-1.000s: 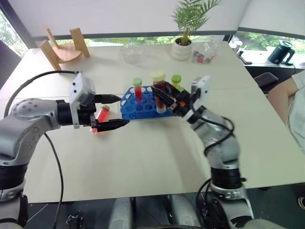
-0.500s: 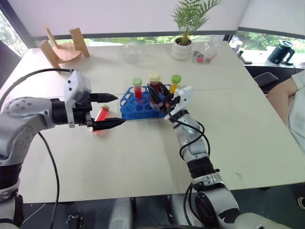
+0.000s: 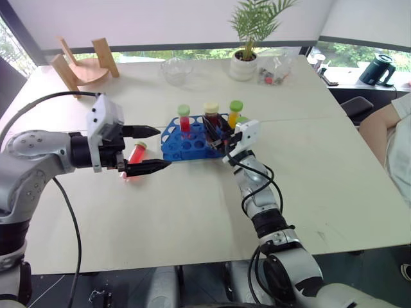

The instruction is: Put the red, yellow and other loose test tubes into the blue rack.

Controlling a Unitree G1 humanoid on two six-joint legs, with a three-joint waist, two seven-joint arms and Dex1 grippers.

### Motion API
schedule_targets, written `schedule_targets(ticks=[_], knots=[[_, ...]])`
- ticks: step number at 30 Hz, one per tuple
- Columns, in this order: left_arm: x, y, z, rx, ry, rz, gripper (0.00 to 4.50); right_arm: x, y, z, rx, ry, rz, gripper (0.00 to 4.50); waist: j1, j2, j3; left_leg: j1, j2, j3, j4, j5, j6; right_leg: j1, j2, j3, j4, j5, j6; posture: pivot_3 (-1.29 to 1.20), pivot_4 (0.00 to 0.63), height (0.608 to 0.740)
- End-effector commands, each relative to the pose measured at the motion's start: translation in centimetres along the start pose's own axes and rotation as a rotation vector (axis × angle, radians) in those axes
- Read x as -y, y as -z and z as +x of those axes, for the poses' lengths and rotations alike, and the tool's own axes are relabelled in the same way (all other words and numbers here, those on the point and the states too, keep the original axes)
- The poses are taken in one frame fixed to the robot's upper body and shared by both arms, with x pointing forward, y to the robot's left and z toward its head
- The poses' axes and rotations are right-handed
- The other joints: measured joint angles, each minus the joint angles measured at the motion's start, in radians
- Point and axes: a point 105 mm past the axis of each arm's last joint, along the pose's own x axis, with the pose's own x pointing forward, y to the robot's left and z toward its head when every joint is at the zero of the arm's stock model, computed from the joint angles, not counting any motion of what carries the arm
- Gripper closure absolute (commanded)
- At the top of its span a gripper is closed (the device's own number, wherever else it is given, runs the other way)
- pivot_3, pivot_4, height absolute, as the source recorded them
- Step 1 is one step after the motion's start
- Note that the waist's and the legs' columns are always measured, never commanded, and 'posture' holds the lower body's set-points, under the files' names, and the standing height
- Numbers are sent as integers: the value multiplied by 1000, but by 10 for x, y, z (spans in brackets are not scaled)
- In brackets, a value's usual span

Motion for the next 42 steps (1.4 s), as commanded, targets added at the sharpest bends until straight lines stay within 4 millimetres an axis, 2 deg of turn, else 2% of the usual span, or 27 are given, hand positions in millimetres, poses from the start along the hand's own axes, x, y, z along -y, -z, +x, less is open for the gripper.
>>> schedule_targets(ticks=[1, 15, 31, 37, 39, 40, 42], knots=[[1, -12, -6, 18, -18, 52, 0, 2, -11, 4, 44, 7, -18, 3661, -1, 0, 0, 0, 0, 0, 0, 0, 0, 0, 0, 0, 0, 0, 0, 0, 150, 740], [1, -12, -3, 24, -15, 51, 0, -3, -1, -3, 11, -2, -21, 3661, -15, 0, 0, 0, 0, 0, 0, 0, 0, 0, 0, 0, 0, 0, 0, 0, 150, 740], [-1, -11, -4, 17, -17, 42, 0, 2, 7, 8, -1, 26, -27, 3661, -16, 0, 0, 1, 0, 0, 0, 0, 0, 0, 0, 0, 1, 0, 0, 0, 150, 740], [-1, -12, -3, 19, -16, 48, 0, 2, 15, 5, -29, 26, -13, 3661, -16, 0, 0, 1, 0, 0, 0, 0, 0, 1, 0, 0, 1, 0, 0, 0, 150, 740], [-2, -11, -4, 16, -19, 47, 0, 2, 18, -2, -41, 15, -18, 2610, -16, 0, 0, 1, 0, 0, 0, 0, 0, 1, 0, 0, 1, 0, -1, 0, 150, 740], [-2, -10, -4, 16, -21, 45, 0, 2, 18, -5, -43, 11, -26, 2240, -16, 0, 0, 1, 0, 0, 0, 0, 0, 1, 0, 0, 1, 0, 0, 0, 150, 740], [-2, -10, -4, 13, -28, 40, 0, 0, 18, -11, -49, -3, -45, 1126, -14, 0, 0, 1, 0, -1, 0, 0, 0, 1, 0, 0, 1, 0, -1, 0, 150, 740]])
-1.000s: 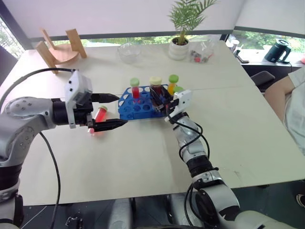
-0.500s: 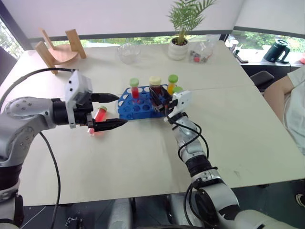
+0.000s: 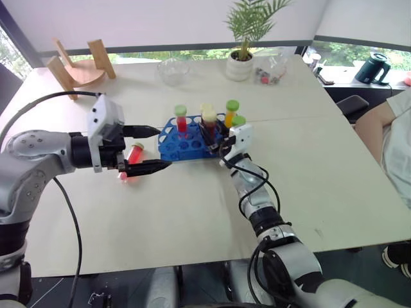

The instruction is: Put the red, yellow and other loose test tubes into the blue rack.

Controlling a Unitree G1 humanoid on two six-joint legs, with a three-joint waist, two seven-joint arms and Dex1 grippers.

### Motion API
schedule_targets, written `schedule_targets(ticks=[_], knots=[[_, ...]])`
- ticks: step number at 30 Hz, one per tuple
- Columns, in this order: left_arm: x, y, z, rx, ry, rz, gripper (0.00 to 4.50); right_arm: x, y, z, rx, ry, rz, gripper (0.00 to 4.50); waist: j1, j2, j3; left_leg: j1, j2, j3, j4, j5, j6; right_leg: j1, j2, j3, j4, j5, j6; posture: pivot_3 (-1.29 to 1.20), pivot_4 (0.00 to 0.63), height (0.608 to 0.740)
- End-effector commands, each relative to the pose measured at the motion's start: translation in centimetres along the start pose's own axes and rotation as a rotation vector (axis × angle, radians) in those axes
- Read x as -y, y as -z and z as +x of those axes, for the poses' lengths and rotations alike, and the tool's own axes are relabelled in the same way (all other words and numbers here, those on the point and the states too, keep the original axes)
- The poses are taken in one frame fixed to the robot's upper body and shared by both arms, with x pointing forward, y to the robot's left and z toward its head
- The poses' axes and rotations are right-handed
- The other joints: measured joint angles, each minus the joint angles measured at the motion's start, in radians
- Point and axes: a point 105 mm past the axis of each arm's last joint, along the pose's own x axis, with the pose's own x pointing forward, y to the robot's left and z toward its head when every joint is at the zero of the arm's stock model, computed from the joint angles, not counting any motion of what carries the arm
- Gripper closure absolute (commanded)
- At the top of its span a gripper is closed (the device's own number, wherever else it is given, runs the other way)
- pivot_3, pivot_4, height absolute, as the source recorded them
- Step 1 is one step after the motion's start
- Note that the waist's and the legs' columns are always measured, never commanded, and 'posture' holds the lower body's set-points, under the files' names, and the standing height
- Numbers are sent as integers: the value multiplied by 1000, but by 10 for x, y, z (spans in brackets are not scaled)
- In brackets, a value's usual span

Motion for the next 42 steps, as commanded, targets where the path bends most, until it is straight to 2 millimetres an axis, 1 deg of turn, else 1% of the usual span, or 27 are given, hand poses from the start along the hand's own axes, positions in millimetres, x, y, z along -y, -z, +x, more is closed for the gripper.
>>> schedule_targets(ticks=[1, 2, 5, 10, 12, 14, 16, 18, 20, 23, 27, 28, 31, 37, 39, 40, 42], knots=[[-3, -9, -5, 12, -31, 35, 0, -3, -11, -6, 31, -27, -37, 628, -1, 0, 0, 0, 0, 0, 0, 0, 0, 0, 0, 0, 0, 0, 0, 0, 150, 740], [-3, -8, -5, 8, -39, 30, 0, -3, -12, -12, 20, -38, -42, 38, -1, 0, 0, 0, 0, 0, 0, 0, 0, 0, 0, 0, 0, 0, 0, 0, 150, 740], [-8, -7, -7, 0, -79, 13, 0, -6, -22, -30, -11, -94, -56, 38, 2, 0, 0, 0, 0, 0, 0, 0, 0, 0, 0, 0, 0, 0, 0, 0, 150, 740], [-28, 7, -9, -101, -207, 18, 0, -20, -49, -56, -103, -269, -45, 38, 1, 0, 0, 0, 0, 0, 0, 0, 0, 0, 0, 0, 0, 0, 0, 0, 150, 740], [-41, 14, -10, -148, -281, -12, 0, -25, -60, -64, -143, -346, -50, 38, 2, 0, 0, 0, 0, 0, 0, 0, 0, 0, 1, 0, 0, 0, 0, 0, 150, 740], [-57, 19, -11, -191, -355, -46, 0, -29, -72, -74, -190, -454, -85, 38, 6, 0, 0, 0, 1, -1, 0, 0, 0, 0, 2, 0, 0, 0, 0, 0, 150, 740], [-72, 26, -13, -246, -432, -112, 0, -30, -87, -82, -225, -557, -137, 38, 10, 0, 0, 0, 1, -1, 1, 0, 0, 0, 2, 0, 0, 0, 0, 0, 150, 740], [-80, 38, -12, -324, -465, -176, 0, -29, -100, -89, -261, -667, -197, 38, 19, 0, 1, 0, 0, 0, 1, 0, 0, 0, 2, 0, 0, 0, 0, 0, 150, 740], [-87, 52, -10, -389, -502, -278, 0, -24, -111, -94, -293, -764, -281, 38, 23, -1, 0, 0, 0, 0, 1, 0, 0, 0, 2, 0, -1, 0, 0, 0, 150, 740], [-92, 70, -5, -475, -525, -410, 0, -16, -123, -100, -341, -871, -387, 38, 26, -1, 1, 0, 0, 0, 1, 0, 1, 0, 2, 0, -1, 0, 0, 0, 150, 740], [-98, 82, 4, -577, -551, -535, 0, -6, -144, -103, -352, -985, -508, 38, 27, -6, 4, -2, 0, -1, 2, 0, 1, 0, 2, -1, -2, 0, 0, 0, 150, 740], [-100, 84, 4, -598, -571, -576, 0, -4, -148, -103, -356, -1000, -535, 38, 27, -7, 5, -2, 0, -1, 2, 0, 1, 0, 2, -1, -2, 0, 0, 0, 150, 740], [-100, 93, 7, -658, -582, -609, 0, -2, -154, -102, -357, -1016, -553, 38, 26, -9, 6, -2, 0, -1, 2, 0, 1, 0, 2, -1, -2, 0, 0, 0, 150, 740], [-103, 104, 20, -655, -590, -648, 0, -2, -157, -103, -360, -1010, -565, 38, 27, -9, 6, -2, 0, -1, 2, 0, 1, -1, 2, -1, -2, 0, 0, 0, 150, 740], [-103, 105, 21, -655, -594, -657, 557, -1, -157, -104, -367, -1002, -570, 0, 27, -9, 6, -2, 0, 0, 2, 0, 1, 0, 1, 0, -2, 0, 0, 0, 150, 740], [-103, 106, 21, -655, -596, -658, 929, -1, -157, -104, -368, -999, -573, 0, 27, -9, 6, -2, 0, 0, 3, 0, 1, 0, 1, 0, -2, 0, 0, 0, 150, 740], [-104, 107, 21, -651, -605, -665, 1888, 0, -158, -104, -369, -989, -573, 0, 28, -9, 6, -2, 0, 0, 3, 0, 1, 0, 1, 0, -1, 0, 0, 0, 150, 740]])
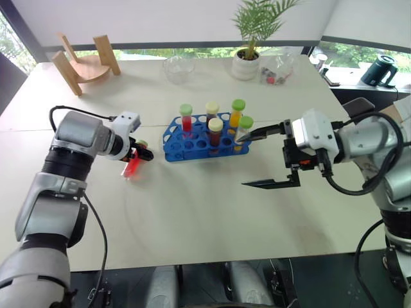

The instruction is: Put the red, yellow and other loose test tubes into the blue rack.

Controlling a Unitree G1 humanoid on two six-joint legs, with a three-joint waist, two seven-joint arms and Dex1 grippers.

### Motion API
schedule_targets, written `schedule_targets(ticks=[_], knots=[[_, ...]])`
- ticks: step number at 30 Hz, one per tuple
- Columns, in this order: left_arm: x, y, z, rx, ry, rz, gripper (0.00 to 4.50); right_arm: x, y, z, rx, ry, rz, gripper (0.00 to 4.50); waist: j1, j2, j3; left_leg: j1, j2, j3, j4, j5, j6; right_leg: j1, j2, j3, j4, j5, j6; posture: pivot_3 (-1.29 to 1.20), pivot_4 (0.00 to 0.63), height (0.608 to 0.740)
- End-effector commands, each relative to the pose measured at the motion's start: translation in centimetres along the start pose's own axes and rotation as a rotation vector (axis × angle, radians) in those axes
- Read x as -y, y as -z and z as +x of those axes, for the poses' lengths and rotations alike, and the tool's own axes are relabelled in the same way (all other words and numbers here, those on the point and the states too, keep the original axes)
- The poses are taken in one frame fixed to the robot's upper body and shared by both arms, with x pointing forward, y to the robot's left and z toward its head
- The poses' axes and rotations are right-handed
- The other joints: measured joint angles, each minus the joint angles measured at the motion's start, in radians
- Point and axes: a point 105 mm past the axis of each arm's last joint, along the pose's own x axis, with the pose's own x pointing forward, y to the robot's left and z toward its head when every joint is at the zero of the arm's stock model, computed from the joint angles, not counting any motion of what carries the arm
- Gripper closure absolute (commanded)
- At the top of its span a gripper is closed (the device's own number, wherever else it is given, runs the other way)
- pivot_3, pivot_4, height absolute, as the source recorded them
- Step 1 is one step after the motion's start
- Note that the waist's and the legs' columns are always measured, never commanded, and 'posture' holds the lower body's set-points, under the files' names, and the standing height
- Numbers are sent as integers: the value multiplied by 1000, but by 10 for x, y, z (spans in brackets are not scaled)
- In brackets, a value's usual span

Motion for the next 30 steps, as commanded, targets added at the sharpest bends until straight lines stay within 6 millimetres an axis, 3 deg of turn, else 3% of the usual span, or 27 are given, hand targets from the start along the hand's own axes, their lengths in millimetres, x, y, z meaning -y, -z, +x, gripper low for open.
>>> schedule_targets(ticks=[1, 3, 4, 6, 10, 12, 14, 17, 20, 23, 30], knots=[[-2, -8, -5, 37, -7, -15, 2459, 3, -11, -7, 5, 37, -47, 0, 0, 0, 0, 0, 0, 0, 0, 0, 0, 0, 0, 0, 0, 0, 0, 0, 150, 740], [-4, -8, -5, 42, -19, -26, 3460, 4, -11, -8, 2, 46, -43, 0, 1, 0, 0, 0, 0, 0, 0, 0, 0, 0, 0, 0, 0, 0, 0, 0, 150, 740], [-6, -8, -6, 45, -26, -33, 3695, 4, -10, -9, -2, 51, -42, 0, 2, 0, 0, 0, 0, 0, 0, 0, 0, 0, 0, 0, 0, 0, 0, 0, 150, 740], [-12, -10, -13, 74, -43, -44, 3718, 5, -8, -11, -8, 63, -33, 0, 2, 0, 0, 0, 0, 0, 0, 0, 0, 0, 0, 0, 0, 0, 0, 0, 150, 740], [-3, -54, -51, 390, 91, -86, 3718, 4, -6, -15, -11, 102, -5, 0, 3, -2, 1, -1, 0, 0, 0, 0, 0, -1, 0, 0, 0, 0, 0, 0, 150, 740], [20, -77, -86, 658, 266, 19, 3718, 6, -4, -16, -6, 142, 13, 0, 3, -2, 1, -1, 0, 0, 0, 0, 0, -1, 0, 0, 0, 0, 0, 0, 150, 740], [43, -80, -115, 823, 432, 96, 3718, 6, -2, -16, -2, 176, 34, 0, 3, -2, 1, -1, 1, 0, 0, 0, -1, -1, -1, 0, 0, 0, 0, 0, 150, 740], [74, -70, -128, 1019, 590, 168, 3718, 5, -1, -14, 8, 223, 62, 0, 7, 0, 0, 0, 1, 1, 0, 1, -1, 0, -2, 0, 0, 0, 0, 0, 150, 740], [95, -65, -119, 1136, 625, 202, 3718, 7, 0, -13, 14, 259, 81, 0, 14, 0, 0, 2, 0, 2, 0, 1, -2, 2, -3, 0, 1, 0, 0, 0, 150, 740], [108, -59, -96, 1196, 605, 286, 3718, 7, -1, -13, 22, 279, 88, 0, 25, 0, 0, 2, 0, 1, 2, 1, -2, 2, -1, 1, 0, 1, 0, 0, 150, 740], [115, -59, -51, 1272, 526, 320, 3718, 5, -2, -12, 16, 297, 88, 0, 30, -1, 0, 1, 0, 1, 3, 1, -2, 3, -1, 1, -1, 1, 0, 0, 150, 740]])
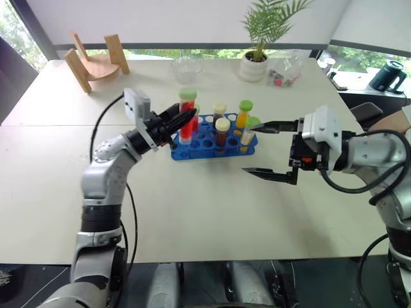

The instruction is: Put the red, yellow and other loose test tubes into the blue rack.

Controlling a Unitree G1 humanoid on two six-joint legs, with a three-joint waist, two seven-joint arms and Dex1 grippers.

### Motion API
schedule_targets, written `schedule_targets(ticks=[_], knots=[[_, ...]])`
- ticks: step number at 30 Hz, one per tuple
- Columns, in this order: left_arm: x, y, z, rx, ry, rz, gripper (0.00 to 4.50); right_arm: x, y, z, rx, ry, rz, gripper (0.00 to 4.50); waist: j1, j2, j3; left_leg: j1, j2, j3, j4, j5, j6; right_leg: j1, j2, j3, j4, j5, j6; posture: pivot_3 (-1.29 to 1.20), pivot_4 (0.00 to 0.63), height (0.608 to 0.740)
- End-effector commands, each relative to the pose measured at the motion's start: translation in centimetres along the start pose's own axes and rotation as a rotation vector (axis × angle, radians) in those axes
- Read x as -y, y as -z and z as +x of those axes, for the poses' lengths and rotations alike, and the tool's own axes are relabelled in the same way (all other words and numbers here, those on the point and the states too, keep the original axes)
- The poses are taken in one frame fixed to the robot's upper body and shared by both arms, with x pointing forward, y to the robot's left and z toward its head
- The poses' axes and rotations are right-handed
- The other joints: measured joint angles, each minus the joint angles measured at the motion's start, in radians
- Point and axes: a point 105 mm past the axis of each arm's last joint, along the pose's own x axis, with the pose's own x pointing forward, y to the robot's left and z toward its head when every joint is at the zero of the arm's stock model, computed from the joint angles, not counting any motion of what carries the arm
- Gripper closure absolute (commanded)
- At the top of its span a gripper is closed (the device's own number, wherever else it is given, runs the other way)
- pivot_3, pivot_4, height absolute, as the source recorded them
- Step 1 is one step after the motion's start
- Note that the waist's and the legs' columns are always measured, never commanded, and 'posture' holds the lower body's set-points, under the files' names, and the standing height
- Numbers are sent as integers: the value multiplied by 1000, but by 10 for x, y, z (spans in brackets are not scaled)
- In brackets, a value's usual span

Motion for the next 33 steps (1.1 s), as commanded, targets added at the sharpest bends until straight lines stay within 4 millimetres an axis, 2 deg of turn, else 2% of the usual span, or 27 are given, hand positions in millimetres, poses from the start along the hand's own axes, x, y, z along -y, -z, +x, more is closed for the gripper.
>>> schedule_targets(ticks=[1, 11, 33], knots=[[-1, 3, 8, 53, -1, 75, 3718, 0, -12, -4, 26, 25, -40, 0, 0, 0, 0, 0, 0, 0, 0, 0, 0, 0, 0, 0, 0, 0, 0, 0, 150, 740], [-5, 30, 18, 52, -4, 99, 3718, -3, -11, -7, 19, 57, -31, 0, -2, 0, 0, 0, 0, -1, -1, -1, 1, 0, 1, 0, 0, 0, 0, 0, 150, 740], [-6, 57, 18, 65, -16, 123, 3718, -7, -13, -10, 14, 74, -24, 0, -1, 0, 0, 0, 0, -1, -1, -1, 1, 0, 1, 0, 0, 0, 0, 0, 150, 740]])
